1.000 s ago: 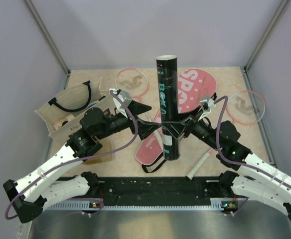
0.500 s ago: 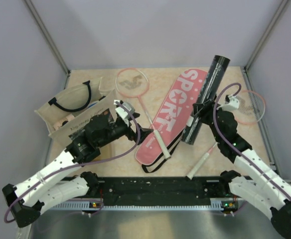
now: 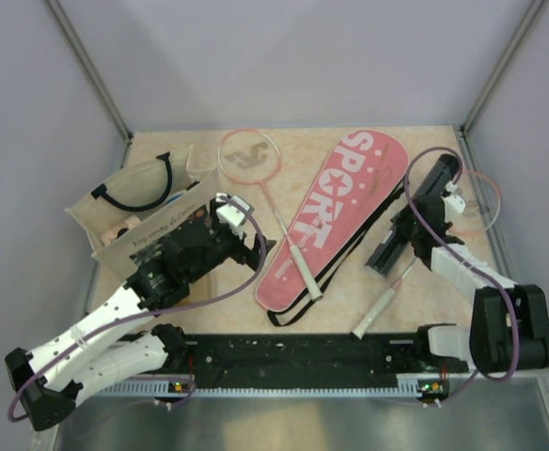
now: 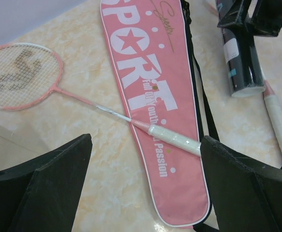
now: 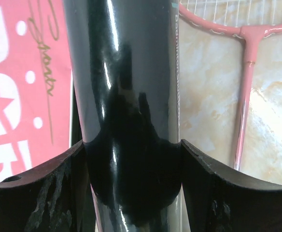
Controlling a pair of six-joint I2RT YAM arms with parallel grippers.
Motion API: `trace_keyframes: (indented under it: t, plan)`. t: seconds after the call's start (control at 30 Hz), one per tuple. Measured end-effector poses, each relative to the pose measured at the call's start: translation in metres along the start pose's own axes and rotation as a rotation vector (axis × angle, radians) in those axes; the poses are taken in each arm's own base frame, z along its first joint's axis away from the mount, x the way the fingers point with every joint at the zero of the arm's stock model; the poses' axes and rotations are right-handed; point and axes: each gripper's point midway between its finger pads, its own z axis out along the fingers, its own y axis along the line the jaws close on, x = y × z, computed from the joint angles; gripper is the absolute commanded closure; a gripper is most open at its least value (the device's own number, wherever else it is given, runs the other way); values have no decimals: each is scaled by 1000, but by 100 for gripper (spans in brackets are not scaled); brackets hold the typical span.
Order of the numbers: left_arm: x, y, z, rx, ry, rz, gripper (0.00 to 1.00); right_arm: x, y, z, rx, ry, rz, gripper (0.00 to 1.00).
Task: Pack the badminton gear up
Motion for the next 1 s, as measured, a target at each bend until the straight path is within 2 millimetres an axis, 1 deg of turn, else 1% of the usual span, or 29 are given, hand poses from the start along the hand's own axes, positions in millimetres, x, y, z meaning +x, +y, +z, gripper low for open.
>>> trace_keyframes:
  t: [0.1, 0.23, 0.37, 0.4, 0.47, 0.6, 0.7, 0.73, 0.77, 0.87, 1.0]
  plan:
    - [9, -1, -2, 15, 37, 36, 1, 5, -3, 15, 36, 36, -7, 61]
    - [12, 0, -3, 15, 47, 51, 1, 10, -1, 32, 49, 78, -7, 51]
    - [11, 2, -4, 4, 45, 64, 1, 13, -2, 48, 74, 108, -8, 32]
    - [13, 3, -4, -1, 53, 65, 1, 14, -3, 51, 82, 116, -10, 28]
    - [17, 6, -5, -17, 70, 70, 1, 13, -1, 54, 86, 122, -10, 25]
    - [20, 15, -6, -64, 82, 63, 5, 5, 7, 53, 71, 125, -35, 22]
    - [19, 23, -6, -123, 76, 32, 5, -8, 18, 49, 53, 122, -63, 21]
    - [18, 25, -6, -136, 72, 23, 3, -12, 21, 46, 47, 117, -73, 21]
    - [18, 27, -6, -149, 71, 18, 1, -17, 23, 43, 41, 112, -81, 22]
    - [19, 32, -6, -179, 74, 14, 1, -28, 32, 28, 7, 112, -116, 24]
    - [18, 41, -8, -231, 75, 20, 1, -39, 52, 6, -84, 110, -157, 25]
